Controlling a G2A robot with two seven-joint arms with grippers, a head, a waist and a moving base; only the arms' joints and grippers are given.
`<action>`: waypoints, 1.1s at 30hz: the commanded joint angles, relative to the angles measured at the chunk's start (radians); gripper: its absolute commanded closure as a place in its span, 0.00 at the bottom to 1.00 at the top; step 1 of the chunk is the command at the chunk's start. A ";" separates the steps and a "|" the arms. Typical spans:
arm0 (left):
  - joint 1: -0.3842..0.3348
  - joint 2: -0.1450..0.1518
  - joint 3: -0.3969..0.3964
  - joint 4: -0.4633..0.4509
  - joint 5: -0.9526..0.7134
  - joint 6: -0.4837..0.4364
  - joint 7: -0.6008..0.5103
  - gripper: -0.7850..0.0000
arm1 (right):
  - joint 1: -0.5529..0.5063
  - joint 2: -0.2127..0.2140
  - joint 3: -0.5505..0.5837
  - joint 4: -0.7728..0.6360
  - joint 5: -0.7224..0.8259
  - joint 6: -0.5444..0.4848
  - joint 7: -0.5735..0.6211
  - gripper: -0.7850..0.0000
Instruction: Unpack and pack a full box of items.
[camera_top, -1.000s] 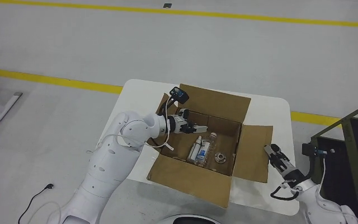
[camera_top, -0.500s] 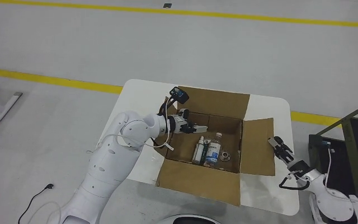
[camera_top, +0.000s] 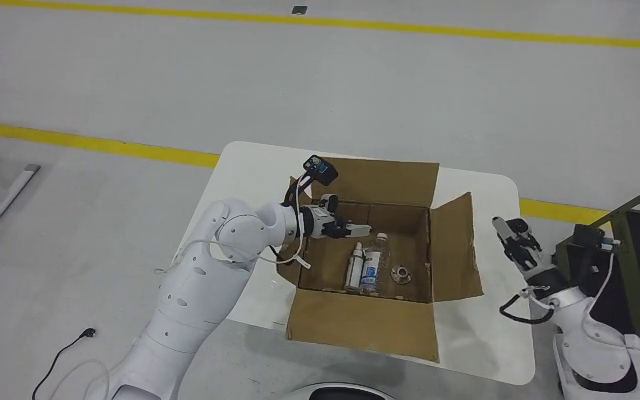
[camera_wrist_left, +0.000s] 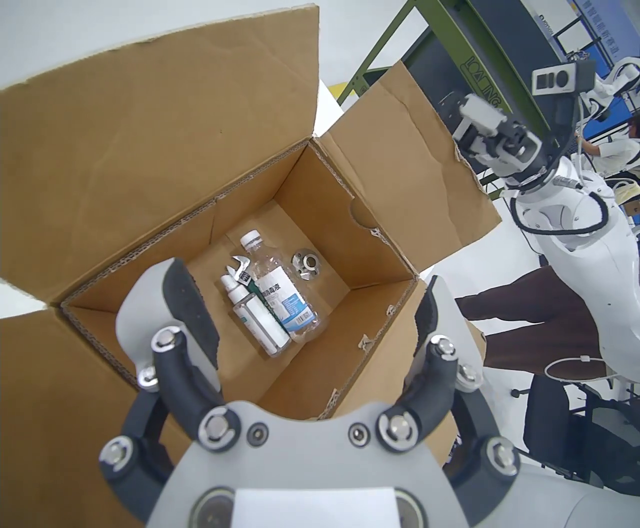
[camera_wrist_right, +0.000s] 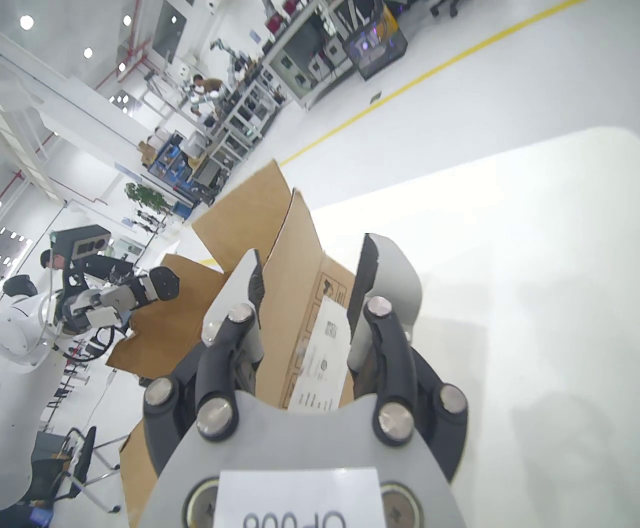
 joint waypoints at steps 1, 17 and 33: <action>0.000 0.000 0.000 0.000 0.000 0.000 0.000 0.00 | -0.010 -0.002 -0.002 -0.047 -0.040 -0.025 -0.059 0.15; 0.104 0.064 -0.213 -0.204 0.212 0.014 0.025 0.00 | 0.024 -0.013 -0.239 -0.231 -0.226 -0.050 -0.097 1.00; 0.148 0.080 -0.270 -0.236 0.230 0.020 0.011 0.00 | 0.151 -0.030 -0.510 0.031 -0.578 0.143 -0.011 1.00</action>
